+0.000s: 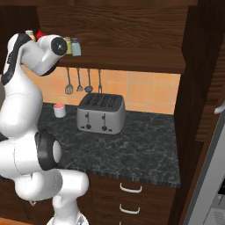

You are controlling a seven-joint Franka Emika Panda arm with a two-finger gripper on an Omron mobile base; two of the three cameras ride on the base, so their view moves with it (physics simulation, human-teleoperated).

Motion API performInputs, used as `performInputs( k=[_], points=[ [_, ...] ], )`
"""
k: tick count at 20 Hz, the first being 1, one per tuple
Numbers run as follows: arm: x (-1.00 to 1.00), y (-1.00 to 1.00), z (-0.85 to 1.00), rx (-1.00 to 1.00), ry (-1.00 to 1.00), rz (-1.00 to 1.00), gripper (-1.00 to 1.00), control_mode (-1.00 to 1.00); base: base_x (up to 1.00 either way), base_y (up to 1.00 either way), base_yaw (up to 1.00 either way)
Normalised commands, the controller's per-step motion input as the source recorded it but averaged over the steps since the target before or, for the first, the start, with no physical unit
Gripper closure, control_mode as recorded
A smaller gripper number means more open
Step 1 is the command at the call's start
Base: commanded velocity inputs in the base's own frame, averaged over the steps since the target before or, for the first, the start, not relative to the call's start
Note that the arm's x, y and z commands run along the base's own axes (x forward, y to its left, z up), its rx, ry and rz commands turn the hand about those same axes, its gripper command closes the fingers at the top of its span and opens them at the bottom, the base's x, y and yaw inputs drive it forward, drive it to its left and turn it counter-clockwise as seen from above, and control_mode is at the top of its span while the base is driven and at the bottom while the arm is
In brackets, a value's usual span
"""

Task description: Put the shaker and condiment bottle from the counter next to their counterparts in the cabinet.

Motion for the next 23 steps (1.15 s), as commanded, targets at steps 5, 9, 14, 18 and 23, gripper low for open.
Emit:
performInputs(
  k=[5,9,14,18,23],
  points=[
    [-0.92,-0.46,0.19,0.01,-0.03,-0.16,-1.00,-1.00,0.00,0.00,0.00],
    [-1.00,-0.56,0.09,0.05,-0.03,-0.24,-1.00,-1.00,0.00,0.00,0.00],
    [-0.97,-0.50,0.05,0.05,-0.01,-0.22,-1.00,-1.00,0.00,0.00,0.00],
    [-0.84,-0.36,0.09,0.03,0.00,-0.16,-1.00,-1.00,0.00,0.00,0.00],
    [-0.80,-0.30,0.10,0.03,0.00,-0.16,-1.00,-1.00,0.00,0.00,0.00]
  ],
)
